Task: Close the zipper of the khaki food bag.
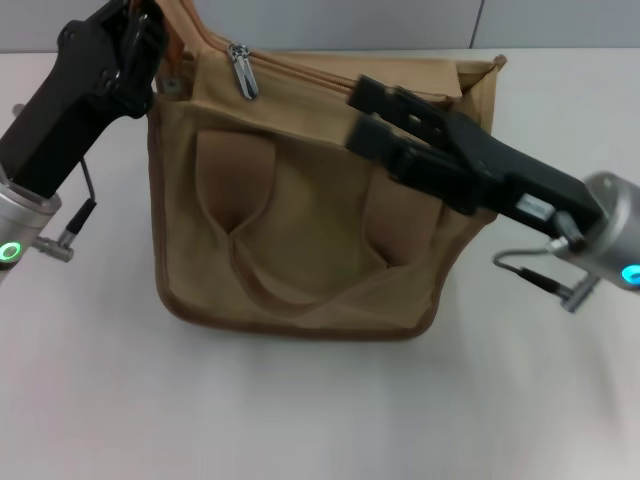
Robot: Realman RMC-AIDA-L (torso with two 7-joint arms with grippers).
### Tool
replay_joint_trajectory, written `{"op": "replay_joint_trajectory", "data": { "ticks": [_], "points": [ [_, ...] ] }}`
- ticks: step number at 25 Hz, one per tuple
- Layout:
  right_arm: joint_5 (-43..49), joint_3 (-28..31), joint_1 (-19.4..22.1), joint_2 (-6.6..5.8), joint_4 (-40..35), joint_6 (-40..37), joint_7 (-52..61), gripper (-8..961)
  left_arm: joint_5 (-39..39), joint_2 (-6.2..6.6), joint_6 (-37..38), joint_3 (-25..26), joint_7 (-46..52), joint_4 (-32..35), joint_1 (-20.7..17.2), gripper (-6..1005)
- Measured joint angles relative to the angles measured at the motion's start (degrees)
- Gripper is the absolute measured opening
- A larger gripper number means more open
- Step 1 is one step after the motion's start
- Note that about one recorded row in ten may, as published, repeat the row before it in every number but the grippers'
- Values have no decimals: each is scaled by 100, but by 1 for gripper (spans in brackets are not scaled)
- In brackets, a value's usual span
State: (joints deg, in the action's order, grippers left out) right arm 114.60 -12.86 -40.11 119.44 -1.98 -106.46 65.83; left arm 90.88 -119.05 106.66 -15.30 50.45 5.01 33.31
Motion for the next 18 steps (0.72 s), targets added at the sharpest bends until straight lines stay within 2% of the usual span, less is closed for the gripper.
{"op": "replay_joint_trajectory", "data": {
  "ticks": [6,18],
  "points": [
    [0,19,-438,17,39,527,285,816,4,-4,36,-27,0,-91,147,18],
    [42,-34,-834,34,246,1008,307,816,83,-12,58,-52,0,-284,354,19]
  ]
}}
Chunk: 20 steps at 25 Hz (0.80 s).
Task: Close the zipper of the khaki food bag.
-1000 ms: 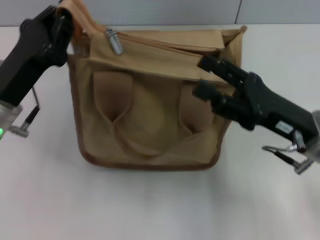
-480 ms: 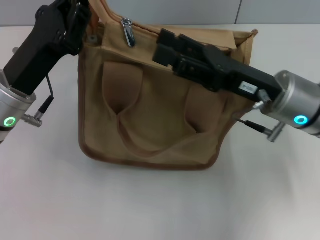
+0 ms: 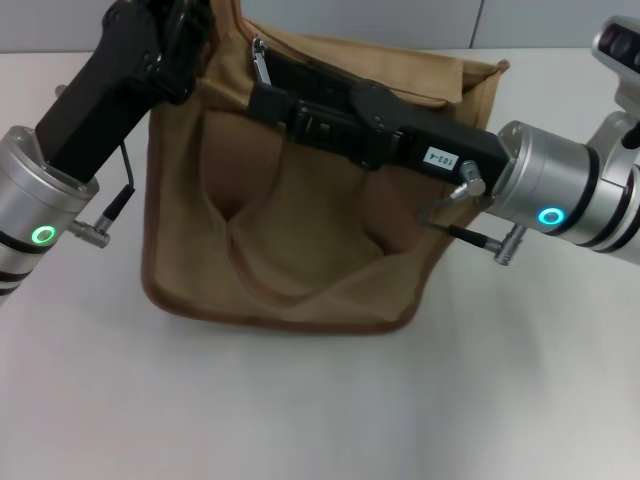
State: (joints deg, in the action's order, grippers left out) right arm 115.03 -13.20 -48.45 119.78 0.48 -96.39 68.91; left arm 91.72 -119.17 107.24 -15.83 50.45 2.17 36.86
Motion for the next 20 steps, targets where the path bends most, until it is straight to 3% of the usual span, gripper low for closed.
{"op": "replay_joint_trajectory", "data": {
  "ticks": [10,20],
  "points": [
    [44,-26,-38,2,81,-368,-51,816,41,-1,-31,-8,-49,-86,37,19],
    [12,7,2,1,82,-101,-35,816,44,-1,-15,-9,-53,-82,-1,19]
  ]
}}
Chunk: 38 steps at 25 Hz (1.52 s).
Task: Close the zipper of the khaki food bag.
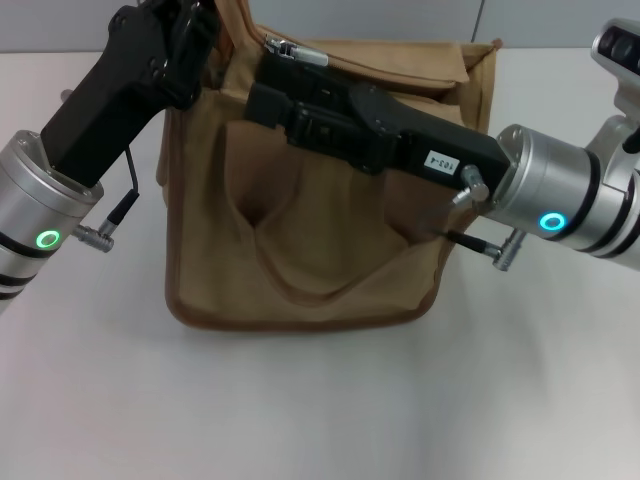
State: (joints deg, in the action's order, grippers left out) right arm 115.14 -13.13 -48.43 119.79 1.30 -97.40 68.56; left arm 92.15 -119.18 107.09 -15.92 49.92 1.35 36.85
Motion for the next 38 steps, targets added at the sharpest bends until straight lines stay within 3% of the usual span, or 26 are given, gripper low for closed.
{"op": "replay_joint_trajectory", "data": {
  "ticks": [6,10,19,38],
  "points": [
    [10,-9,246,-7,-25,-887,-30,816,-1,1,-23,34,-10,4,7,19],
    [-36,65,380,-24,-99,-1043,-24,816,-2,1,-26,37,-10,6,15,19],
    [-54,315,428,-26,-215,-422,96,816,-5,1,-5,2,-10,6,31,18],
    [8,121,297,-7,-122,-198,116,816,-5,1,13,1,-9,-50,43,19]
  ]
}}
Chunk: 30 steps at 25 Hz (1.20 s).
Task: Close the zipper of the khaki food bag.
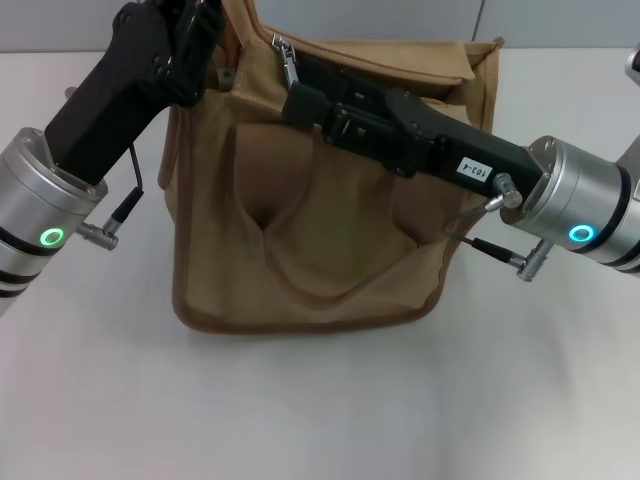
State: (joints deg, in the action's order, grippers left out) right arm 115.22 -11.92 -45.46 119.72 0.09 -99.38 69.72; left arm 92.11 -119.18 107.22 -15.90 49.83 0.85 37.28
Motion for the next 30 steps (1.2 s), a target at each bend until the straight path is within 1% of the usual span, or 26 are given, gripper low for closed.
{"op": "replay_joint_trajectory", "data": {
  "ticks": [14,19,24,30],
  "points": [
    [4,-21,-53,-2,17,4,76,816,0,0,9,0,-1,-15,1,19],
    [-4,-23,-93,0,70,214,83,816,0,0,10,0,-4,-16,10,19],
    [24,-109,-127,-4,68,-140,25,816,0,0,20,5,-11,-15,24,18],
    [-20,-65,-117,2,51,164,36,816,0,0,19,11,-17,-15,33,18]
  ]
}}
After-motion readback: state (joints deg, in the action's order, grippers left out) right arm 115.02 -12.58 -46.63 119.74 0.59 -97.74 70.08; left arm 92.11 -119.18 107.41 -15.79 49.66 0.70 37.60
